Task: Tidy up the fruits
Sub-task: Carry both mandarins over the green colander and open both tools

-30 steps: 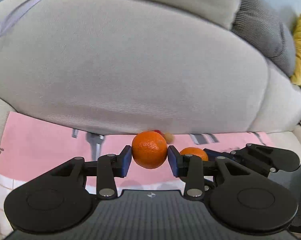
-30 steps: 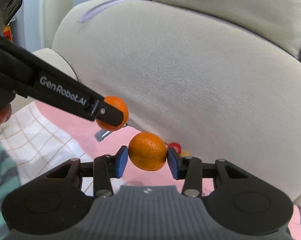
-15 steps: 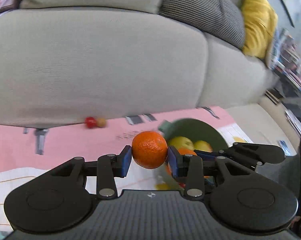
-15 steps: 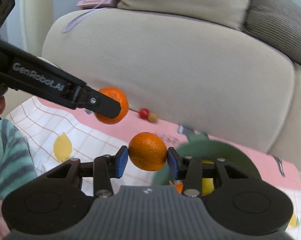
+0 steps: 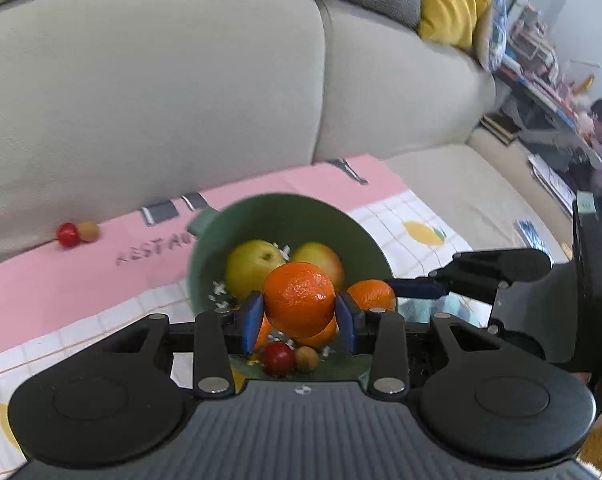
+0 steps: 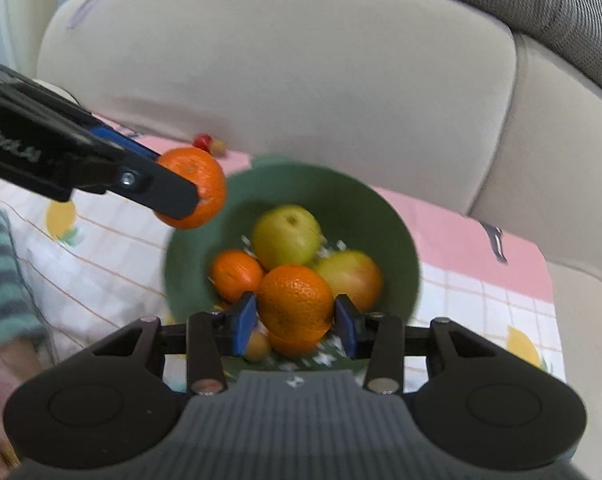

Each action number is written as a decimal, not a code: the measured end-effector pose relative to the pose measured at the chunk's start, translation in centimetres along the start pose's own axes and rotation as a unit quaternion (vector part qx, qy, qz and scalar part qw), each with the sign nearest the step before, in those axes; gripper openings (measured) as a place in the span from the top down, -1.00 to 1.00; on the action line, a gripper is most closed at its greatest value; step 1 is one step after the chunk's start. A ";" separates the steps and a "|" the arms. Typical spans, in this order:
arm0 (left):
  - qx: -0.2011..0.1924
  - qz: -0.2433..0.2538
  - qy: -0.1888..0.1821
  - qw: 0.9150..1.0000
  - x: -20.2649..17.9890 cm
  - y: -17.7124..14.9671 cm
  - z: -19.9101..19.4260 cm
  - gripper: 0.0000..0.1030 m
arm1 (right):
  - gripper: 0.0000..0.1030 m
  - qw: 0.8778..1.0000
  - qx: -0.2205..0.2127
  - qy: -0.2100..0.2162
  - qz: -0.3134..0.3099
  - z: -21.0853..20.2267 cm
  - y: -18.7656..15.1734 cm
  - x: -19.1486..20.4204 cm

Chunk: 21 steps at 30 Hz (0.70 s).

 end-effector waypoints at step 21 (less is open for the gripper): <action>0.128 -0.033 0.007 0.991 0.7 -4.1 8.0 0.15 | 0.21 0.995 0.082 0.048 -0.027 4.1 -2.3 -1.2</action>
Point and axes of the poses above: each gripper's, at about its wrist camera, not at the fingertips, and z roughly the way its jaws point, x to its left, y to its top, the point moved 9 cm from there along z, roughly the way its jaws point, and after that the axes turned 5 degrees about -x, right-handed, at the moved point
